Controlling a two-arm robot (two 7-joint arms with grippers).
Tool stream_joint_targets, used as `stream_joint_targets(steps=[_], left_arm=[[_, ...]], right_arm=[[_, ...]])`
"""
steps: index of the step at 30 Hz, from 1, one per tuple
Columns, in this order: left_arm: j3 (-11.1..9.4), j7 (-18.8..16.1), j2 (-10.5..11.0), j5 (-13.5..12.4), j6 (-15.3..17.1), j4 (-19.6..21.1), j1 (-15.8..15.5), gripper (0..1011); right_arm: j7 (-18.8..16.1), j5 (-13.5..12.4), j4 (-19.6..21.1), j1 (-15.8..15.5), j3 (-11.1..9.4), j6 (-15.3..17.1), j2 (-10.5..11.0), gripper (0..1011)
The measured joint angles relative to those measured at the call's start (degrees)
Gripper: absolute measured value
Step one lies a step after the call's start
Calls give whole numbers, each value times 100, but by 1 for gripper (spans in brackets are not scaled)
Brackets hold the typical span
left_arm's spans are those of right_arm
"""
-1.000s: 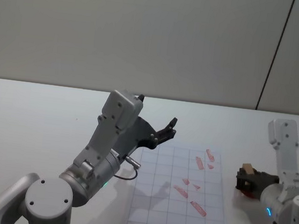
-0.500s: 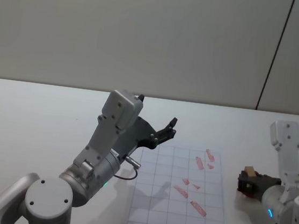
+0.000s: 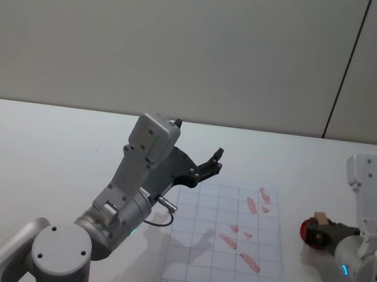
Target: Use the one hand to pick up the stamp and affix it onto the A4 paper.
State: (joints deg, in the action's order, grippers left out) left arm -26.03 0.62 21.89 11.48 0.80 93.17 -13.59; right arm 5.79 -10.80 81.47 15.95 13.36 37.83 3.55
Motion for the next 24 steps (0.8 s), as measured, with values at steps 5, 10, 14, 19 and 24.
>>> stream_joint_targets(steps=[5,10,14,19,24], left_arm=[[0,0,0,0,0,0,0,1002],[0,0,0,0,0,0,0,1002],[0,0,0,0,0,0,0,1002],[0,0,0,0,0,0,0,1002],[0,0,0,0,0,0,0,1002]], right_arm=[[8,-18,-56,20,-43,-20,2,220],[0,-28,-128,51,-76,-28,0,220],[-24,-31,-198,77,-98,-31,-3,220],[-58,-36,-258,89,-119,-37,-6,220],[-72,-38,-269,74,-131,-46,-10,220]])
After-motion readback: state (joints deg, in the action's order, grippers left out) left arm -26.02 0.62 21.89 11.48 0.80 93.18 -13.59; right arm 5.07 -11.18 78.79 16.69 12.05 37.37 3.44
